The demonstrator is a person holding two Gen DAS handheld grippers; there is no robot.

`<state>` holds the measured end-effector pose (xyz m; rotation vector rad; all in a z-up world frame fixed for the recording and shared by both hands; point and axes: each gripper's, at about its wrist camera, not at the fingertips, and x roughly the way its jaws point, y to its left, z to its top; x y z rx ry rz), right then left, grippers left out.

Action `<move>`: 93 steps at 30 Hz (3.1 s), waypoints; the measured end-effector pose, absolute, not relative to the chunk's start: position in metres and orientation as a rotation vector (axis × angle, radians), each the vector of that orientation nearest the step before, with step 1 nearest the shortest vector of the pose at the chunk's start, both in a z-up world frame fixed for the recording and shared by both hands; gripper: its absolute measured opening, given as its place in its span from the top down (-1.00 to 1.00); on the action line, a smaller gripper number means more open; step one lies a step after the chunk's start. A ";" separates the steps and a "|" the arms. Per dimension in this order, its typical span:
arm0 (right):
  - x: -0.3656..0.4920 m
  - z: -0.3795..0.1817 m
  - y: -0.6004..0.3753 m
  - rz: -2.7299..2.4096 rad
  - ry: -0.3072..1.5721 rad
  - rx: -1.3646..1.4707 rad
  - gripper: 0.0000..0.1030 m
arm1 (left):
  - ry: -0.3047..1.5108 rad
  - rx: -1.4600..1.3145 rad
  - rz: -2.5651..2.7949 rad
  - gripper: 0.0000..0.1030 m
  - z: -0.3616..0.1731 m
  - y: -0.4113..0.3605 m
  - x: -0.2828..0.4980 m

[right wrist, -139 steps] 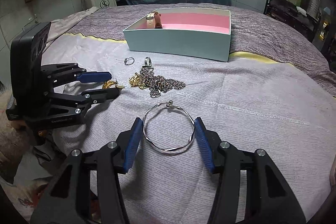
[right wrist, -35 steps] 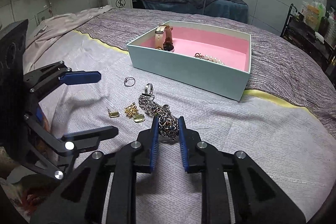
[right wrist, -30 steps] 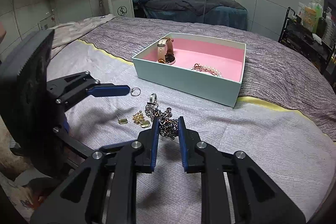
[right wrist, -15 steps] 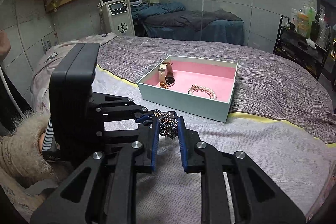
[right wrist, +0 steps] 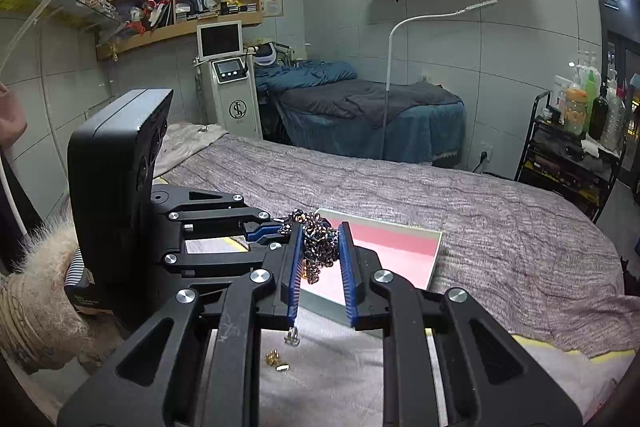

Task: Organize jewelry
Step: 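Grasp the silver chain with the right gripper while the left gripper also grips it, then lower the silver chain into the box and open both grippers, then grasp the small gold charm with the right gripper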

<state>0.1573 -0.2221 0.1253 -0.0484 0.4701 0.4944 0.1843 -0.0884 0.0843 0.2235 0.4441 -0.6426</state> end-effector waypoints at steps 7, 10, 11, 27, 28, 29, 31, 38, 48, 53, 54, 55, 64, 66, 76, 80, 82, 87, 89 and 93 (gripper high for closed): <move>0.202 0.119 -0.221 0.457 0.519 -0.002 0.65 | 0.514 0.219 -0.631 0.91 0.072 -0.089 0.225; 0.221 0.102 -0.222 0.451 0.577 0.025 0.65 | 0.560 0.235 -0.617 0.91 0.053 -0.091 0.239; 0.227 0.095 -0.223 0.448 0.594 0.030 0.65 | 0.577 0.240 -0.618 0.91 0.047 -0.092 0.243; 0.281 0.022 -0.216 0.436 0.776 0.072 0.65 | 0.626 0.343 -0.524 -0.27 -0.004 -0.088 0.254; 0.284 0.019 -0.216 0.430 0.781 0.069 0.65 | 0.619 0.345 -0.525 -0.28 -0.003 -0.087 0.253; 0.287 0.017 -0.216 0.428 0.785 0.067 0.65 | 0.621 0.347 -0.525 -0.29 -0.002 -0.086 0.251; 0.293 0.013 -0.216 0.429 0.791 0.063 0.65 | 0.616 0.356 -0.508 -0.31 -0.001 -0.083 0.248; 0.299 0.008 -0.211 0.397 0.778 0.029 0.10 | 0.589 0.316 -0.464 -0.57 0.006 -0.062 0.228; 0.255 0.024 -0.217 0.347 0.683 0.027 -0.24 | 0.550 0.291 -0.398 -0.88 0.004 -0.043 0.182; 0.210 0.023 -0.216 0.364 0.659 -0.015 -0.26 | 0.557 0.241 -0.392 -0.88 -0.003 -0.025 0.156; 0.202 0.020 -0.217 0.369 0.663 -0.020 -0.26 | 0.558 0.223 -0.396 -0.88 -0.005 -0.019 0.150; 0.195 0.017 -0.217 0.373 0.672 -0.023 -0.26 | 0.563 0.205 -0.398 -0.88 -0.007 -0.015 0.145; 0.150 -0.019 -0.209 0.450 0.761 -0.092 -0.26 | 0.628 0.152 -0.428 -0.85 -0.029 -0.006 0.111; 0.145 -0.024 -0.204 0.466 0.771 -0.114 -0.26 | 0.640 0.148 -0.441 -0.79 -0.033 -0.009 0.107; 0.145 -0.037 -0.178 0.543 0.826 -0.216 0.13 | 0.688 0.137 -0.489 -0.15 -0.044 -0.020 0.102; 0.151 -0.041 -0.165 0.571 0.841 -0.260 0.25 | 0.691 0.138 -0.506 -0.01 -0.044 -0.022 0.102; 0.155 -0.042 -0.161 0.581 0.854 -0.267 0.29 | 0.695 0.138 -0.512 0.03 -0.045 -0.024 0.102; 0.162 -0.043 -0.155 0.596 0.871 -0.279 0.46 | 0.704 0.137 -0.523 0.08 -0.048 -0.026 0.104; 0.162 -0.043 -0.155 0.598 0.873 -0.277 0.49 | 0.712 0.134 -0.524 0.10 -0.049 -0.027 0.105; 0.163 -0.043 -0.155 0.604 0.874 -0.276 0.64 | 0.722 0.127 -0.535 0.14 -0.052 -0.031 0.108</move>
